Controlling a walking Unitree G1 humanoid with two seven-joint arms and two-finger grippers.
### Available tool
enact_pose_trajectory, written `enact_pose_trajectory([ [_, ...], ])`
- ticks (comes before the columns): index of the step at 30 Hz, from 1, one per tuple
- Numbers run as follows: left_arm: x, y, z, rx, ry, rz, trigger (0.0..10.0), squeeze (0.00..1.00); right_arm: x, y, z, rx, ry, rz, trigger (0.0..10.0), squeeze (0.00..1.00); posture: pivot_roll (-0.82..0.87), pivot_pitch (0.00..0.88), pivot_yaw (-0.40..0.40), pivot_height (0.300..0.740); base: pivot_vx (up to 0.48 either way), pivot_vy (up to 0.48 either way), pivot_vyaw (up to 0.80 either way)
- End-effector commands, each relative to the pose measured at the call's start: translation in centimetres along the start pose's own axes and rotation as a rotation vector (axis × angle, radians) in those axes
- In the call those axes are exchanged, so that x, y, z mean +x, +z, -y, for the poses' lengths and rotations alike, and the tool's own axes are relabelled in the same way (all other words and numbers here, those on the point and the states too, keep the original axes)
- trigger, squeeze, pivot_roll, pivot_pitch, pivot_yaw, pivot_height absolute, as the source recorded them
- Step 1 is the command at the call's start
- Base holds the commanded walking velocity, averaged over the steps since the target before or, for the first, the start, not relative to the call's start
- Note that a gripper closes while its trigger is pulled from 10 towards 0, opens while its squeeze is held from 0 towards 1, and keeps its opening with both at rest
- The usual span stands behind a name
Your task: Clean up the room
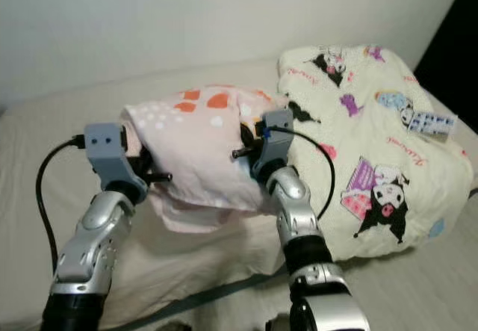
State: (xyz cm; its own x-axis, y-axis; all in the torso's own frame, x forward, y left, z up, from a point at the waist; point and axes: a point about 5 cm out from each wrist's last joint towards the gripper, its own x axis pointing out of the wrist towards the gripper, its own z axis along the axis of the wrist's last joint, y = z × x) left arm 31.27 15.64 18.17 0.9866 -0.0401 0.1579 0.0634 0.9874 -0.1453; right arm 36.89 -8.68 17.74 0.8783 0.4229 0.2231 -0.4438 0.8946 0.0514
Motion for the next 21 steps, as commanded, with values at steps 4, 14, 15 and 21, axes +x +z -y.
enact_pose_trajectory([
  [4, -0.2, -0.1, 0.8, -0.007, -0.060, 0.014, 10.0, 0.00, 0.4, 0.6, -1.4, -0.018, 0.064, 0.030, 10.0, 0.00, 0.06, 0.131, -0.033, 0.717, 0.000, 0.000, 0.00],
  [14, -0.4, -0.1, 1.1, -0.008, -0.075, 0.017, 10.0, 0.00, 0.4, 0.6, -1.3, -0.018, 0.063, 0.027, 10.0, 0.00, 0.06, 0.128, -0.035, 0.740, 0.000, 0.000, 0.00],
  [15, -0.4, -0.2, 1.0, -0.007, -0.074, 0.014, 10.0, 0.00, 0.3, 0.6, -1.3, -0.018, 0.064, 0.025, 10.0, 0.00, 0.06, 0.126, -0.036, 0.740, 0.000, 0.000, 0.00],
  [21, -0.7, -1.4, 0.3, -0.032, -0.032, -0.028, 10.0, 0.00, -0.2, -1.3, -1.1, -0.069, 0.057, -0.077, 10.0, 0.00, 0.06, 0.126, -0.040, 0.740, 0.000, 0.000, 0.00],
])
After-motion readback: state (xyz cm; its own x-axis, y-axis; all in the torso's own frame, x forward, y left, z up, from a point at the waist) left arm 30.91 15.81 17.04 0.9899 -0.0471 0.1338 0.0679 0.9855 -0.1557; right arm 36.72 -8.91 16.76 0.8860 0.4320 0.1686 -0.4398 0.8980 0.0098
